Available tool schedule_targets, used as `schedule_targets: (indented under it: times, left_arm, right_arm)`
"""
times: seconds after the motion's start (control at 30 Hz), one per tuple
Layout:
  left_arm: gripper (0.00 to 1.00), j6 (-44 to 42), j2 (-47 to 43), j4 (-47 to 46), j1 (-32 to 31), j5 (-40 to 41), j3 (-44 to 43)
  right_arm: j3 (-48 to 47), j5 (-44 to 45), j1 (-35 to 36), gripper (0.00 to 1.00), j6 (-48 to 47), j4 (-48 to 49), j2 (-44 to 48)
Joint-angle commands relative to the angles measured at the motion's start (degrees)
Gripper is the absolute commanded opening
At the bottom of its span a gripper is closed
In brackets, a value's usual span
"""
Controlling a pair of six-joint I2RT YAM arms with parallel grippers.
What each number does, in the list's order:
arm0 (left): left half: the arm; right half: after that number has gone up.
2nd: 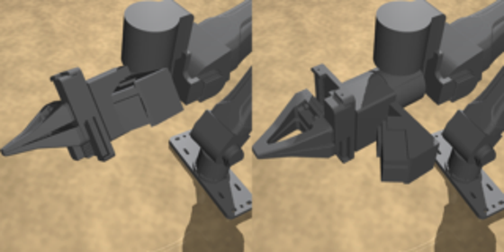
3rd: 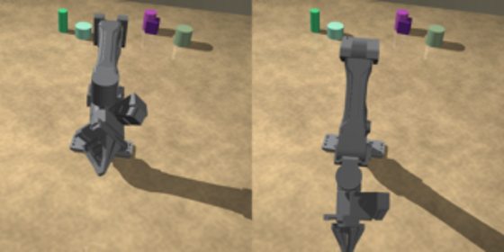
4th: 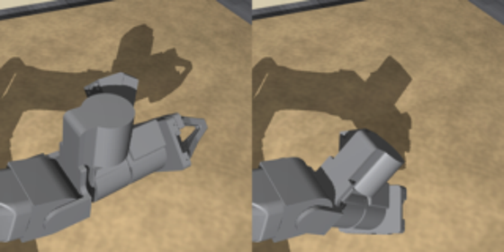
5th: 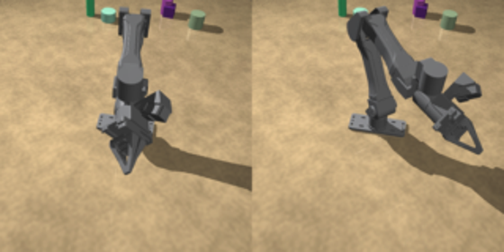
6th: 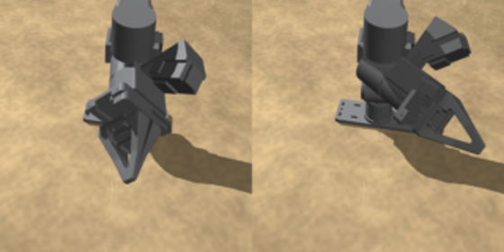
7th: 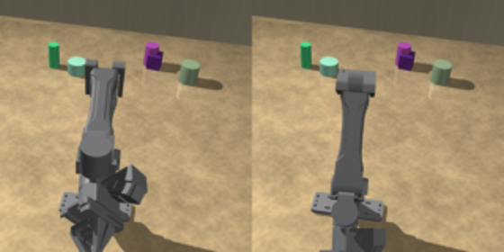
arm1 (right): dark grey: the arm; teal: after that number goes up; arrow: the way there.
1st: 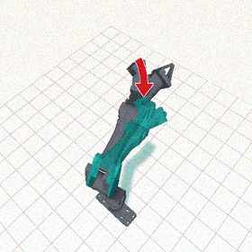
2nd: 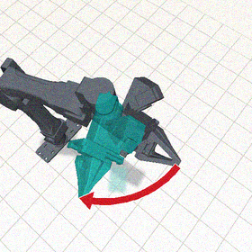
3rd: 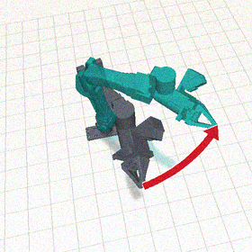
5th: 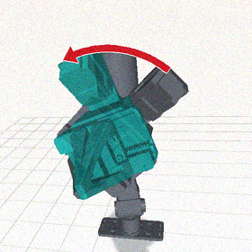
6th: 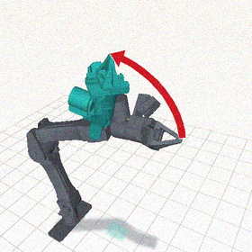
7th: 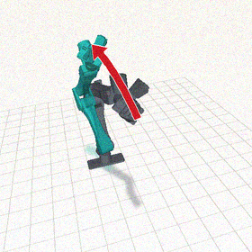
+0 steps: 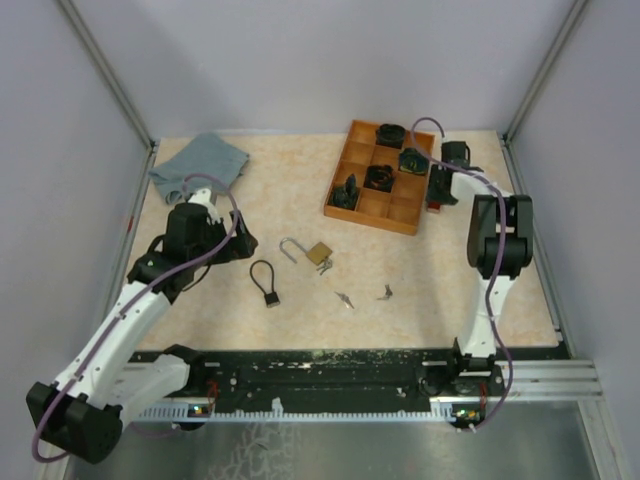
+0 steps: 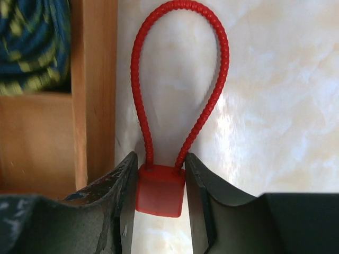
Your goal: Unlock with the key
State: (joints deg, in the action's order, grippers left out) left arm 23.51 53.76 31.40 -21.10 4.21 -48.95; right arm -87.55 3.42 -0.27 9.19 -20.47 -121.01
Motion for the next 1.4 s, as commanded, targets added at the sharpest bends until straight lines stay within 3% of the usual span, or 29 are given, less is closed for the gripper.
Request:
schedule_targets:
  times: [0.0, 0.17, 0.43, 0.73, 1.03, 1.2, 1.37]
  left_arm:
    - [1.0, -0.7, -1.4, -2.0, 0.4, -2.4, 0.7]
    - [1.0, -0.8, -2.0, -2.9, 0.4, -6.3, 0.9]
    - [1.0, 3.7, -3.1, -10.7, 0.4, -25.1, 5.4]
    - [0.96, 10.3, -4.4, -18.5, -0.1, -37.3, 10.1]
    - [0.92, 17.9, -4.7, -28.3, -3.0, -38.6, 15.6]
    - [0.9, 22.5, -3.4, -35.8, -6.2, -36.9, 18.5]
    - [0.86, 23.6, -1.4, -36.6, -9.9, -32.5, 18.0]
  right_arm:
    - [7.6, 2.4, 0.6, 0.33, 0.1, -3.7, 6.1]
    - [15.9, 4.3, 2.0, 0.28, 1.2, -1.0, 15.9]
    - [31.4, 4.5, 6.5, 0.26, 3.5, 2.6, 38.0]
    - [40.8, 2.3, 21.0, 0.25, 5.6, 4.7, 55.8]
    - [44.9, 3.3, 38.9, 0.25, 7.8, 15.6, 59.2]
    - [46.1, 5.5, 49.1, 0.25, 6.8, 24.5, 57.7]
    - [45.9, 5.0, 55.5, 0.24, 6.4, 31.7, 54.8]
